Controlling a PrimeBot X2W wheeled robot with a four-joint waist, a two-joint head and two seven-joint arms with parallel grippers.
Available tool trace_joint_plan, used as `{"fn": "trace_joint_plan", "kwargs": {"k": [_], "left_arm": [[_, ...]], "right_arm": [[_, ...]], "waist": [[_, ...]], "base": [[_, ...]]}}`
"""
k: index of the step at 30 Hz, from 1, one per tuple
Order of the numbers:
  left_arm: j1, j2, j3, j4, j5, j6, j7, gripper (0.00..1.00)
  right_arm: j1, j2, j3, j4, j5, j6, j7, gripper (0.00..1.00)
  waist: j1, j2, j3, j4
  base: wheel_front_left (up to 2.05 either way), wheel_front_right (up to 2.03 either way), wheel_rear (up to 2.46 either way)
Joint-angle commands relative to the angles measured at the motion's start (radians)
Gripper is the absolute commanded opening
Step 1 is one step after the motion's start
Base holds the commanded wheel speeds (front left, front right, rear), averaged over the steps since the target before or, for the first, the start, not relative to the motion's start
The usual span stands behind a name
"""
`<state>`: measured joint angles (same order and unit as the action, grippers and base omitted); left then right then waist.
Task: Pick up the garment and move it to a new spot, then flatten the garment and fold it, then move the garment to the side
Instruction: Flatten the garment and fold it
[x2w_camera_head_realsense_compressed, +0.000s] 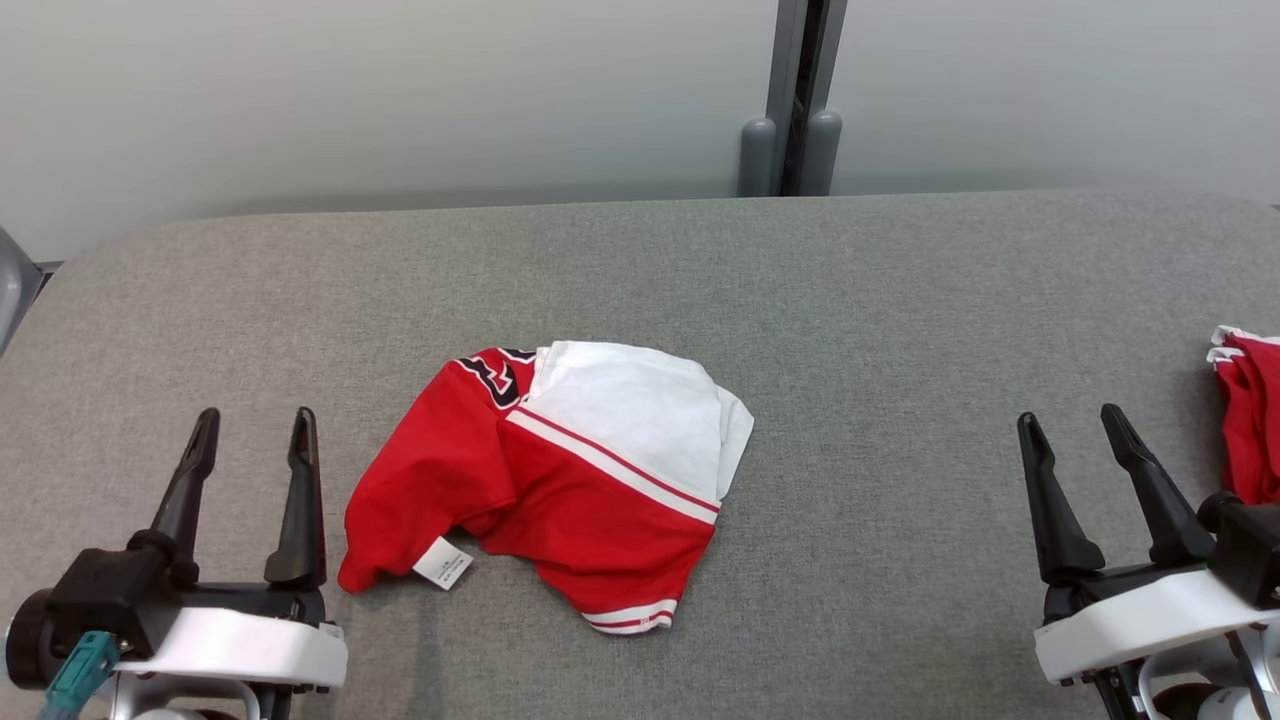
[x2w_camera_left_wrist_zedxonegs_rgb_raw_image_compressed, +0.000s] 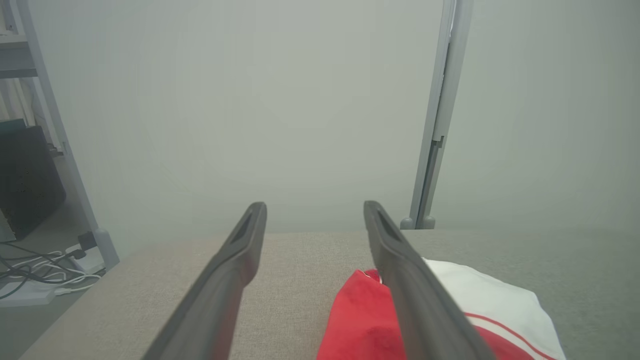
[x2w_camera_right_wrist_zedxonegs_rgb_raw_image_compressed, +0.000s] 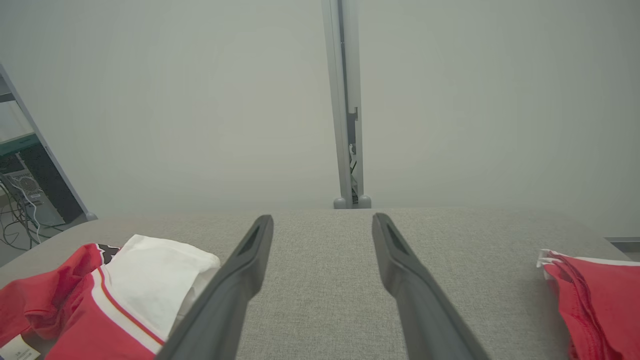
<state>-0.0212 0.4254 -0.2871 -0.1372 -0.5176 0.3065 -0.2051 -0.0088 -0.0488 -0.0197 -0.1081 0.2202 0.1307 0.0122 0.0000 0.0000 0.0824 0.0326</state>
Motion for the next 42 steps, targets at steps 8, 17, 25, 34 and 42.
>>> {"fn": "trace_joint_plan", "kwargs": {"k": [8,17,25,34,42], "left_arm": [[0.013,0.016,-0.016,-0.020,0.025,0.019,0.025,1.00],[-0.018,0.018,-0.031,-0.035,0.035,0.015,0.035,1.00],[-0.056,0.000,-0.048,-0.019,0.029,-0.006,0.018,1.00],[-0.107,-0.028,-0.068,0.022,0.027,-0.030,-0.003,1.00],[-0.142,-0.052,-0.087,0.056,0.032,-0.041,-0.020,1.00]], "right_arm": [[0.015,-0.005,-0.005,-0.007,-0.001,0.000,0.010,1.00],[-0.008,-0.022,-0.001,0.001,-0.007,0.000,0.032,1.00],[-0.111,-0.159,0.177,0.118,0.061,0.000,0.097,1.00],[-0.261,-0.236,0.373,0.287,0.174,0.000,0.081,1.00],[-0.414,-0.247,0.503,0.450,0.278,0.000,0.047,1.00]], "waist": [[0.0000,0.0000,-0.004,0.007],[0.0000,0.0000,0.013,0.053],[0.0000,0.0000,0.067,0.139],[0.0000,0.0000,0.123,0.212],[0.0000,0.0000,0.149,0.242]], "base": [[0.00,0.00,0.00],[0.00,0.00,0.00],[0.00,0.00,0.00],[0.00,0.00,0.00],[0.00,0.00,0.00]]}}
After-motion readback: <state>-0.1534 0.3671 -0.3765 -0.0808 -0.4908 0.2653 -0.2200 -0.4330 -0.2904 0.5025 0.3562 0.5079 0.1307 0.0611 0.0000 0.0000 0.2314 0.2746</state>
